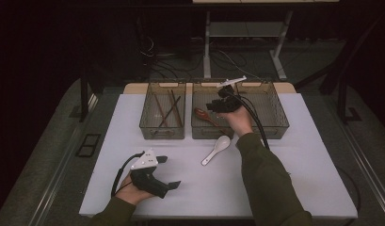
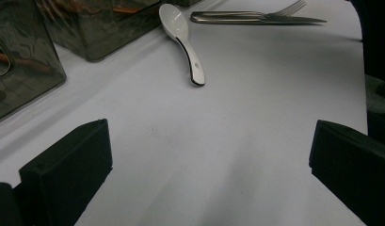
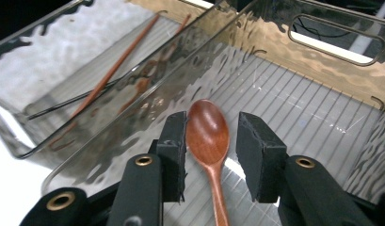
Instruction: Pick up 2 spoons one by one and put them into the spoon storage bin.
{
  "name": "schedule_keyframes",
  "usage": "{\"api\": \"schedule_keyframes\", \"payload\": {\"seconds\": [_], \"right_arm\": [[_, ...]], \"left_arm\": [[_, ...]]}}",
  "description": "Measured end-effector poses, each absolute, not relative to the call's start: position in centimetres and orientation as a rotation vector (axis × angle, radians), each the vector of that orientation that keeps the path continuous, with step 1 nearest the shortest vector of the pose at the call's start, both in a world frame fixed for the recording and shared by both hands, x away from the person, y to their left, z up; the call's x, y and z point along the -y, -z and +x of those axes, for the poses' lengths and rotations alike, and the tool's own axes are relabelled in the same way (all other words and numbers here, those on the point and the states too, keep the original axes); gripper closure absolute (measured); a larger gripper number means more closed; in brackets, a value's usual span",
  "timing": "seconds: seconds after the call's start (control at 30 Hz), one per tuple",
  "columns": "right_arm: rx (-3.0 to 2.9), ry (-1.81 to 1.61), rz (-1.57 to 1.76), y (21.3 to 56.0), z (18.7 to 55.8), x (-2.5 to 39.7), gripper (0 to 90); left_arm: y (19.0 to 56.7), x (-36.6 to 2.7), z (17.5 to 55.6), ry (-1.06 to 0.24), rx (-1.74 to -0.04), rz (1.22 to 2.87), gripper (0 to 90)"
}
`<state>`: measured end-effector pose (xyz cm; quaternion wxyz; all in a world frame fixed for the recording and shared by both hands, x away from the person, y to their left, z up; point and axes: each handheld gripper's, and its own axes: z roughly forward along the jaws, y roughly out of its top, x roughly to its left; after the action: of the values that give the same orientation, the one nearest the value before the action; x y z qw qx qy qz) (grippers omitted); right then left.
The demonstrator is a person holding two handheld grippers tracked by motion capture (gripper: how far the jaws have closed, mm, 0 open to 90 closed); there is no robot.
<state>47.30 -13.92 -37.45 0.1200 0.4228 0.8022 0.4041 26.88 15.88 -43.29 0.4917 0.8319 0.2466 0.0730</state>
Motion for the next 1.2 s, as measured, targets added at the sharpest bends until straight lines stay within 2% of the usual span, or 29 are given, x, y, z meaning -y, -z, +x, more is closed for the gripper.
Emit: {"api": "schedule_keyframes", "payload": {"seconds": [0.2,0.53,0.83,0.93,1.07,1.2], "right_arm": [[-2.372,-1.212,1.188,36.5,45.6,15.1,60.7],[-2.445,-1.254,1.117,35.8,41.9,17.7,70.8],[-2.468,-1.278,1.085,36.5,39.4,20.1,73.8],[-2.473,-1.294,1.077,36.9,38.6,20.7,67.0],[-2.491,-1.319,1.062,37.7,37.6,21.3,49.0],[-2.484,-1.341,1.053,38.4,36.5,22.0,41.4]], "left_arm": [[43.3,-15.8,26.9,-0.177,-0.604,2.026,0.0],[43.4,-15.8,27.0,-0.171,-0.61,2.021,0.0],[43.4,-15.8,27.0,-0.174,-0.617,2.029,0.0],[43.5,-15.8,27.0,-0.173,-0.618,2.031,0.0],[43.5,-15.8,27.1,-0.173,-0.622,2.029,0.0],[43.5,-15.7,27.1,-0.17,-0.625,2.035,0.1]]}}
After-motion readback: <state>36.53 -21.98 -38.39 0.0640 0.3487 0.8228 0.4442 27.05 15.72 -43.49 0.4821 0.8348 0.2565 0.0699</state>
